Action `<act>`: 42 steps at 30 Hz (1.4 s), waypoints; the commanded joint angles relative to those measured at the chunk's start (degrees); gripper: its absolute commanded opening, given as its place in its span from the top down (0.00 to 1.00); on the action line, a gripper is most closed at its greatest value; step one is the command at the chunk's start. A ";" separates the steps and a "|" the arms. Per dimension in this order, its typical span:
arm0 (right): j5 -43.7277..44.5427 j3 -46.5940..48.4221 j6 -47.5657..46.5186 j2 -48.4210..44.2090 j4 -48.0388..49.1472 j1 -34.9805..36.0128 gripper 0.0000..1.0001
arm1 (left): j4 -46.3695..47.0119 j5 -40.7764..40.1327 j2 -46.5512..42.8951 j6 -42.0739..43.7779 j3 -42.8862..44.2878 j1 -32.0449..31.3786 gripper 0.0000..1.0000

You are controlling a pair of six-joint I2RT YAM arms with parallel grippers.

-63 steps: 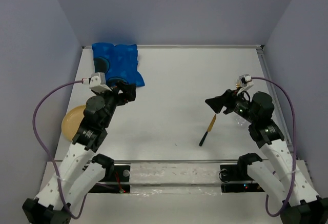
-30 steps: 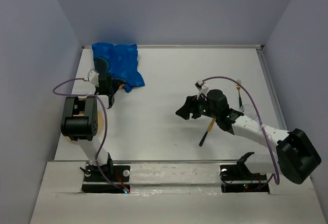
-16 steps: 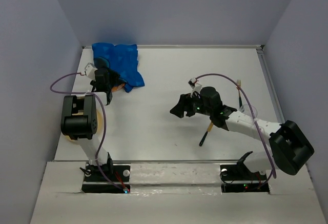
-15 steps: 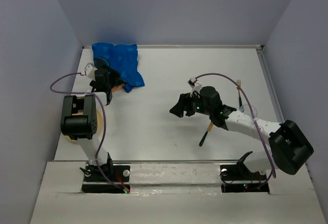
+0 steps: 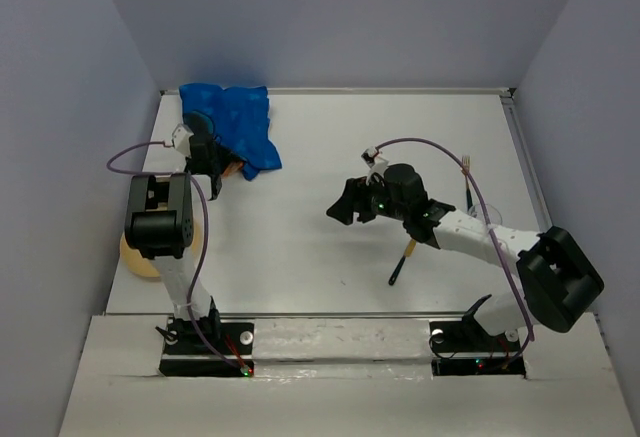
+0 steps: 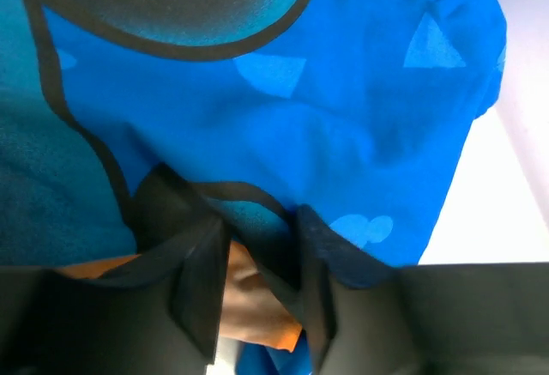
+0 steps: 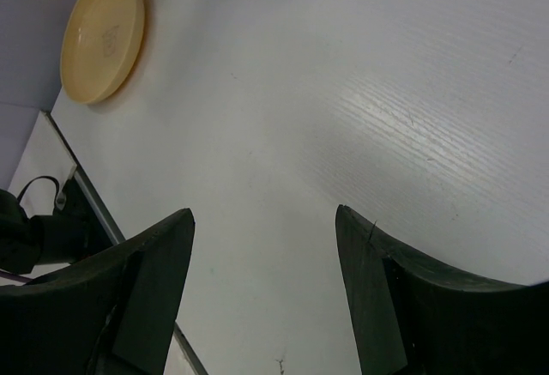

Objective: Set the dinner table for one person

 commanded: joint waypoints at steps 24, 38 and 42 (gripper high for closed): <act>11.01 6.53 -5.85 -14.03 -10.15 0.61 0.27 | -15.44 -3.09 -27.56 20.07 27.89 -14.11 1.00; 33.06 -4.10 -4.63 -42.94 -28.78 0.61 0.29 | -14.38 -2.15 -12.39 33.79 19.79 -45.86 0.98; 36.15 -6.75 -3.75 -45.68 -30.89 0.61 0.30 | -19.67 -4.23 -6.74 36.79 23.69 -49.29 0.14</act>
